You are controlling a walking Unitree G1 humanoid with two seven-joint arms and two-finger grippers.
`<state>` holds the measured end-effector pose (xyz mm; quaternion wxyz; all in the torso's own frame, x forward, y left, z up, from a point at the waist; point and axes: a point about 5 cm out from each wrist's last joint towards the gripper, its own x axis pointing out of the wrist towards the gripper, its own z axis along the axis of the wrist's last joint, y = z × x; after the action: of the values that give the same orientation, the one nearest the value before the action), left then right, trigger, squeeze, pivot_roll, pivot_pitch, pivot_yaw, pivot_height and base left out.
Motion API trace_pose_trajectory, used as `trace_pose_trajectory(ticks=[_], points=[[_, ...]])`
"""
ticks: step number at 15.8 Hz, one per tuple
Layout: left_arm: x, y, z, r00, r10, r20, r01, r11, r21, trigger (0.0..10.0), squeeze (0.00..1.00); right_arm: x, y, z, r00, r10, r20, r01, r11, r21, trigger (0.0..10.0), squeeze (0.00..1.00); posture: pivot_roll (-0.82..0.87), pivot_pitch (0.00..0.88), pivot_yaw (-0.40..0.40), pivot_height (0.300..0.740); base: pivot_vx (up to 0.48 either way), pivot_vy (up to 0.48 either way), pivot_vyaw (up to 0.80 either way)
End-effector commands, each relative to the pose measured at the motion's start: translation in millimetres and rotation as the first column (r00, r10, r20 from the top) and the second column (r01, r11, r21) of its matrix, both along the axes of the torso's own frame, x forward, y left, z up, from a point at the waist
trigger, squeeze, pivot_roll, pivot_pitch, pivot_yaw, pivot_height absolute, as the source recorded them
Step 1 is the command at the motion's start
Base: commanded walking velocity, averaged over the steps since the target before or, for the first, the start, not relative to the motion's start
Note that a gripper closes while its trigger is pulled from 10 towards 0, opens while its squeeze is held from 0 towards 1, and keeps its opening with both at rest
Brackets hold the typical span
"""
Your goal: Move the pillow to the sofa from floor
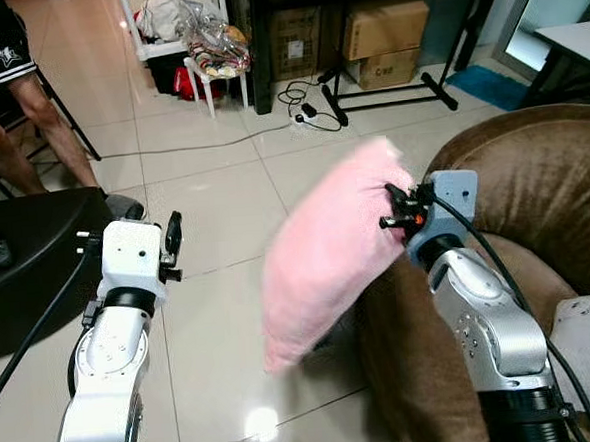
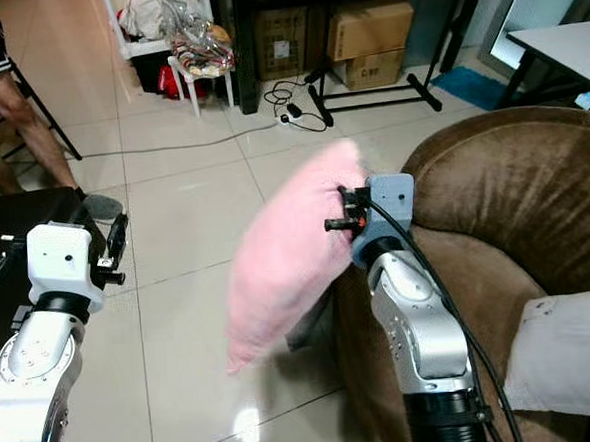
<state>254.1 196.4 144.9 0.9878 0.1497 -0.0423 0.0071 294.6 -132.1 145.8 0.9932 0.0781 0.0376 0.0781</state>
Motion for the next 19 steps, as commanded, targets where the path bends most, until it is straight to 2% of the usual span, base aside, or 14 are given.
trace_pose_trajectory(ticks=[1,8,17,19], points=[[-0.2,-0.8,-0.9,1.0,-0.009,-0.002,0.009,1.0,-0.004,10.0,0.0,-0.3,-3.5,14.5,0.998,-0.011,0.069,0.009,0.999,0.032,10.0,0.0,0.01,0.0,-0.033,0.74,0.0,0.0,-0.79],[0.3,-0.6,0.8,1.0,-0.003,0.004,0.003,1.0,-0.004,10.0,0.0,-2.3,-9.6,11.2,0.997,-0.052,0.057,0.049,0.997,0.056,10.0,0.0,0.01,0.0,-0.027,0.74,0.0,0.0,-0.79],[1.0,-3.3,1.1,0.999,-0.032,-0.001,0.032,0.999,-0.005,10.0,0.0,-2.8,-9.2,8.2,0.997,-0.055,0.045,0.053,0.998,0.045,10.0,0.0,0.01,0.0,-0.025,0.74,0.0,0.0,-0.8],[1.3,-3.8,1.2,0.999,-0.038,0.0,0.038,0.999,-0.004,10.0,0.0,-3.1,-7.8,7.2,0.998,-0.053,0.042,0.051,0.998,0.046,10.0,0.0,0.01,0.0,-0.025,0.74,0.0,0.298,-0.8]])
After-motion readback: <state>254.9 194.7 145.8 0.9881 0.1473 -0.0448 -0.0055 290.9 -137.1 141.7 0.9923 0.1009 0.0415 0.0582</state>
